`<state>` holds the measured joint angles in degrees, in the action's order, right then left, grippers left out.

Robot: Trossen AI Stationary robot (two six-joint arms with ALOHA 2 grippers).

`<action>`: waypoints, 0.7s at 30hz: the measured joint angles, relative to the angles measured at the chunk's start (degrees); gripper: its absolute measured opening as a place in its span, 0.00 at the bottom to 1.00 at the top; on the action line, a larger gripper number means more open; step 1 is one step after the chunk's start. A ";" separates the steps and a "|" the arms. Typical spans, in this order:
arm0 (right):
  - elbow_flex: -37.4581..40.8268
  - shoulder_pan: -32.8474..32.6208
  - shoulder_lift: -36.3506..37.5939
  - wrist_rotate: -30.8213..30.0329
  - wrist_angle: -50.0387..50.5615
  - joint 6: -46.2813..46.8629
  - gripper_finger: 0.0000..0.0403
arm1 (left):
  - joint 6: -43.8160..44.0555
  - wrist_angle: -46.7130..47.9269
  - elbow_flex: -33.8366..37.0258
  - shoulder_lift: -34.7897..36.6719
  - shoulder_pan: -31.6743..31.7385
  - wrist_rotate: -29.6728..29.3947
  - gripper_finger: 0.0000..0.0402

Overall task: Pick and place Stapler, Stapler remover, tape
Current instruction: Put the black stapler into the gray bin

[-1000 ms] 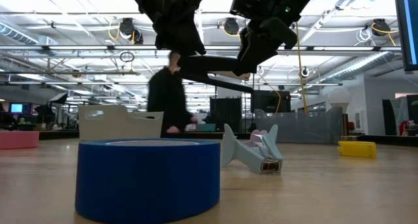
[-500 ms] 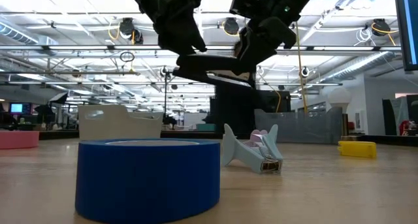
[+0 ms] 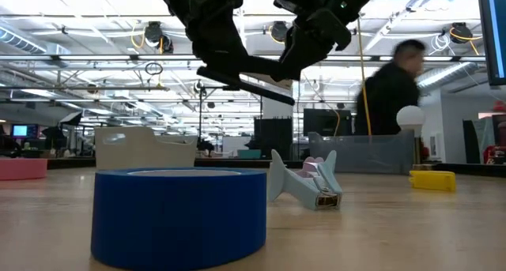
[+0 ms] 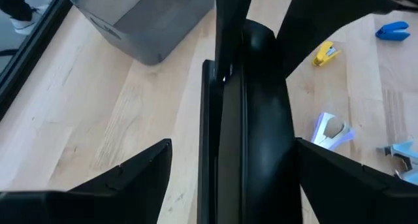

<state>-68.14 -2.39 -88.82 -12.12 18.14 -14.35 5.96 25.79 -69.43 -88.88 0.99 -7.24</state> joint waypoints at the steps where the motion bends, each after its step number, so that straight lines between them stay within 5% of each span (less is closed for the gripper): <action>1: 0.00 -0.21 0.00 -0.04 -0.40 0.02 0.32 | -0.10 0.41 0.00 0.00 0.00 0.13 0.78; 13: 0.00 -0.46 0.00 -0.26 -1.19 0.21 0.32 | 0.33 3.11 0.00 0.00 0.00 0.27 0.61; 21: 0.00 -0.48 0.00 0.31 -1.24 0.46 0.32 | 0.71 3.41 0.02 0.00 -0.07 0.89 0.39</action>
<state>-68.14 -2.88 -88.82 -11.81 16.91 -13.89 6.67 29.20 -69.41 -88.88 0.92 -6.35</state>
